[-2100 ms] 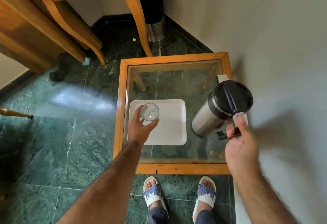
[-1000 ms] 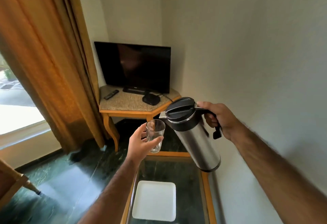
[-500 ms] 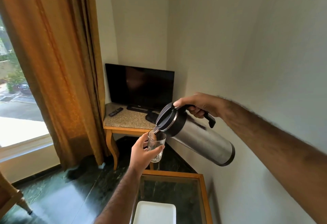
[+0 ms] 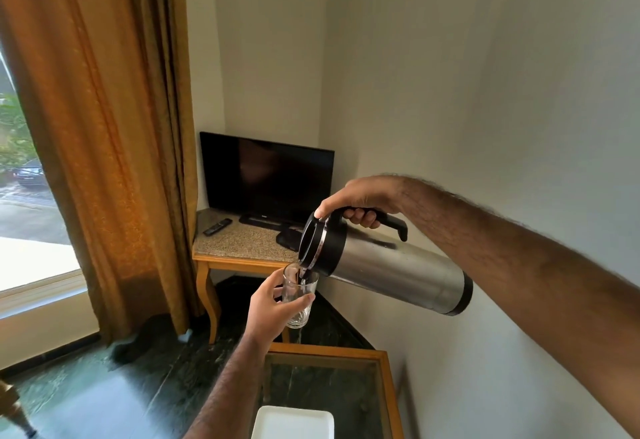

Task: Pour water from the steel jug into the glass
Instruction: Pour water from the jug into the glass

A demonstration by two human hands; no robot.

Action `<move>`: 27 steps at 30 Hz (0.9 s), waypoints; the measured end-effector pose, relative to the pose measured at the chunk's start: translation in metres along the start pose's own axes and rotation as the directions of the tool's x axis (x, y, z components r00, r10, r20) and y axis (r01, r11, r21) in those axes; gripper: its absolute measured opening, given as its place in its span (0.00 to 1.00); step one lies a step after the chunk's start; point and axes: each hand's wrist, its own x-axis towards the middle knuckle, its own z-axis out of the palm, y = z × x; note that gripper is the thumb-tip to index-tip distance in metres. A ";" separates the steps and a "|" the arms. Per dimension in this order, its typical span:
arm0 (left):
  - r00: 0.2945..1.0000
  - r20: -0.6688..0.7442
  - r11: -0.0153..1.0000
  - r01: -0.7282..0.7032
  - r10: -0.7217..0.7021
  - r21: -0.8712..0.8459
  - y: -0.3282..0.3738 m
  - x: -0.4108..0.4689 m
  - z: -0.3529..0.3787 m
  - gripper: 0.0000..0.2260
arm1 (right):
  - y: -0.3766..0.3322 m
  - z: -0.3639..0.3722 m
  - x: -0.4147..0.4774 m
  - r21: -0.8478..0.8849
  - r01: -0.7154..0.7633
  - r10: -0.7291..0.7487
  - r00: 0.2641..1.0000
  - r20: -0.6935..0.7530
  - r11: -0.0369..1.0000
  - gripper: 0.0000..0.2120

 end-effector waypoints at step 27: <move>1.000 -0.008 0.999 0.003 -0.003 -0.050 -0.001 0.007 -0.006 0.25 | -0.052 -0.025 -0.004 -0.131 -0.042 0.047 0.998 0.033 0.990 0.25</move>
